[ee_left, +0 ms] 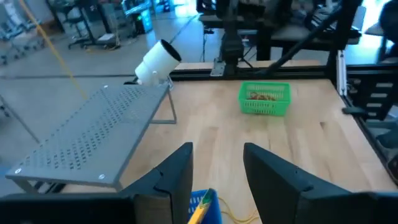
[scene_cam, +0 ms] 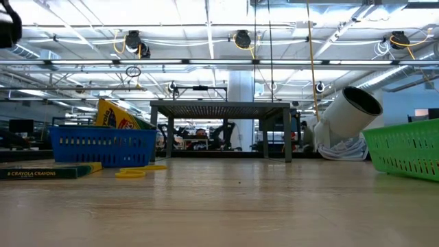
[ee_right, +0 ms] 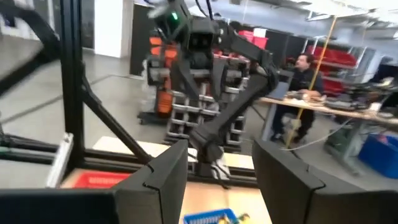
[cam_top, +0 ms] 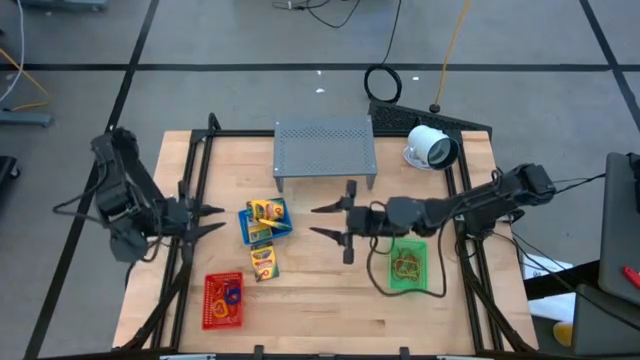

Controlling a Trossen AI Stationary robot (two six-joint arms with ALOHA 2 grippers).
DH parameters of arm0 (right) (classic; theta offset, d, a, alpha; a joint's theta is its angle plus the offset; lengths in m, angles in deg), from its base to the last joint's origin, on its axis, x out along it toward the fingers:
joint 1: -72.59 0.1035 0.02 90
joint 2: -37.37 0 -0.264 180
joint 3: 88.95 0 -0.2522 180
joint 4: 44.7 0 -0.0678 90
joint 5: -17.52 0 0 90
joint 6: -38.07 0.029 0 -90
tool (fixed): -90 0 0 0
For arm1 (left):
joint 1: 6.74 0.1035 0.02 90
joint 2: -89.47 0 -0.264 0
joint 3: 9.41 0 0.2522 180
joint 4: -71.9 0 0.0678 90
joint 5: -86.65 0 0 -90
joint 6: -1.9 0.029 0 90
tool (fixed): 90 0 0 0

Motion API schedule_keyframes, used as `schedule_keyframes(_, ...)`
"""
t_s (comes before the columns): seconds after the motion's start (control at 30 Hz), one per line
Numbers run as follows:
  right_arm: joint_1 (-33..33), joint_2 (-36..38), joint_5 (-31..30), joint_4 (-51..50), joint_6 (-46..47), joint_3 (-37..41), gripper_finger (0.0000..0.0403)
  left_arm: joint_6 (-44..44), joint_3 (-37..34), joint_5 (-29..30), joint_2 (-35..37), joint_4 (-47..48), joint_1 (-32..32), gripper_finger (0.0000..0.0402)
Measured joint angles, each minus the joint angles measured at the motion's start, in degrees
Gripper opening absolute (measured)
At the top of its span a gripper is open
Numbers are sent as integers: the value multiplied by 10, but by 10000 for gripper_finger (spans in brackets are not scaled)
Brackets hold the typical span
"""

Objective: Pick & Place Office Desk Supplies
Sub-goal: Put the yellow rubber band into the green bin

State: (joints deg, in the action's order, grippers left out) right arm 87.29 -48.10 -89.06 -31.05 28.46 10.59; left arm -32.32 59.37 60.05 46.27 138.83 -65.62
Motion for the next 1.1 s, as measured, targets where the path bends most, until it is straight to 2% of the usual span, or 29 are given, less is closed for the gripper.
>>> schedule_keyframes(0.13,-19,-7,17,-51,24,-43,169,112,-81,-49,75,-120,-9,152)
schedule_keyframes(0.3,-36,-24,14,-123,37,-103,169,312,-200,-182,184,-347,4,152)
schedule_keyframes(0.37,-40,-37,17,-146,38,-125,169,368,-240,-211,226,-413,22,152)
schedule_keyframes(0.57,-48,-98,17,-202,35,-215,169,406,-279,-218,316,-394,106,152)
schedule_keyframes(0.73,-67,-138,24,-244,57,-272,169,446,-280,-305,357,-393,185,152)
schedule_keyframes(0.87,-87,-159,90,-300,96,-320,169,425,-292,-325,365,-358,242,152)
schedule_keyframes(0.97,-93,-191,134,-352,103,-367,169,427,-329,-377,373,-411,283,152)
schedule_keyframes(1.1,-94,-248,155,-459,85,-460,169,418,-382,-408,374,-460,344,152)
